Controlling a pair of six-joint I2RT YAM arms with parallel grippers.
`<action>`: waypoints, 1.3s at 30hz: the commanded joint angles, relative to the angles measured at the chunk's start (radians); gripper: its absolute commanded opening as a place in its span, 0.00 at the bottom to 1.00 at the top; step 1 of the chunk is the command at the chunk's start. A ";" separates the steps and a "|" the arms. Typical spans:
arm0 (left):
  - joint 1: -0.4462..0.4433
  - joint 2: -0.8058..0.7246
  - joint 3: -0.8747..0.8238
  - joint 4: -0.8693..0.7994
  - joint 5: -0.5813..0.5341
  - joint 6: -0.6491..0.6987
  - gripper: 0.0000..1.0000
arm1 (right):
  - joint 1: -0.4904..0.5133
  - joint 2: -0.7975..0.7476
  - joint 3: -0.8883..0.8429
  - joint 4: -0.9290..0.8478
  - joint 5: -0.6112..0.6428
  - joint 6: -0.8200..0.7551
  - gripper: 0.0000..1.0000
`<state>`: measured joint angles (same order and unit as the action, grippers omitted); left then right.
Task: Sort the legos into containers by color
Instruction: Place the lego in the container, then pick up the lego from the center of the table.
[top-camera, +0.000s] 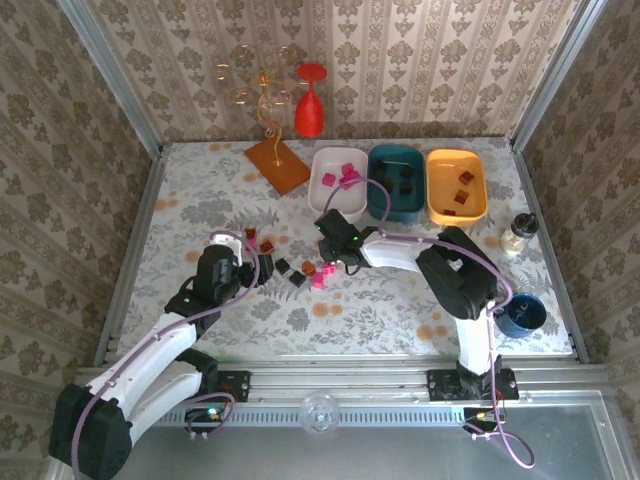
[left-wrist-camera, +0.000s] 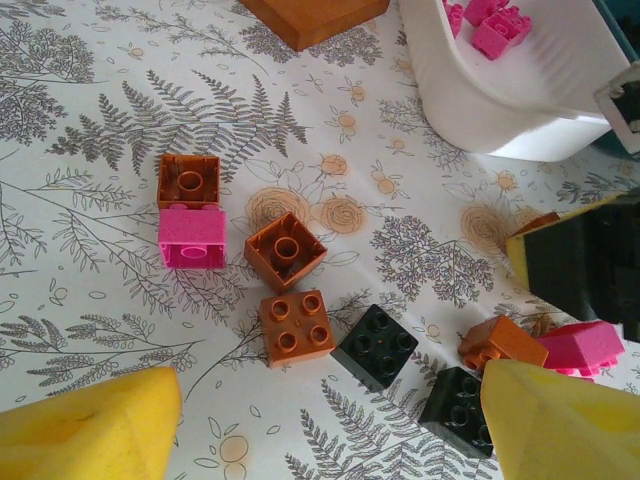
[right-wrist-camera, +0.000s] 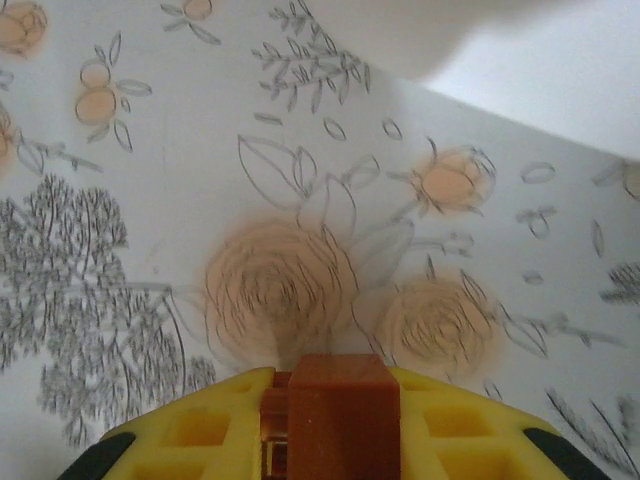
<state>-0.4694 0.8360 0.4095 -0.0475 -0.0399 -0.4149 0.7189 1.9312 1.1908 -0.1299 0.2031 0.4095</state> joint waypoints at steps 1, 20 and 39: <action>-0.003 -0.001 -0.001 0.077 0.062 -0.048 0.80 | -0.039 -0.197 -0.083 0.048 -0.032 -0.013 0.25; -0.286 0.239 0.168 0.252 0.095 -0.044 0.81 | -0.760 -0.209 -0.041 0.123 -0.113 0.150 0.32; -0.109 0.117 0.028 0.157 0.124 -0.020 0.85 | -0.144 -0.516 -0.288 0.026 -0.098 -0.050 0.86</action>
<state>-0.6155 0.9668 0.4686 0.1051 0.0570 -0.4366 0.5354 1.4109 0.9363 -0.0582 0.1162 0.3927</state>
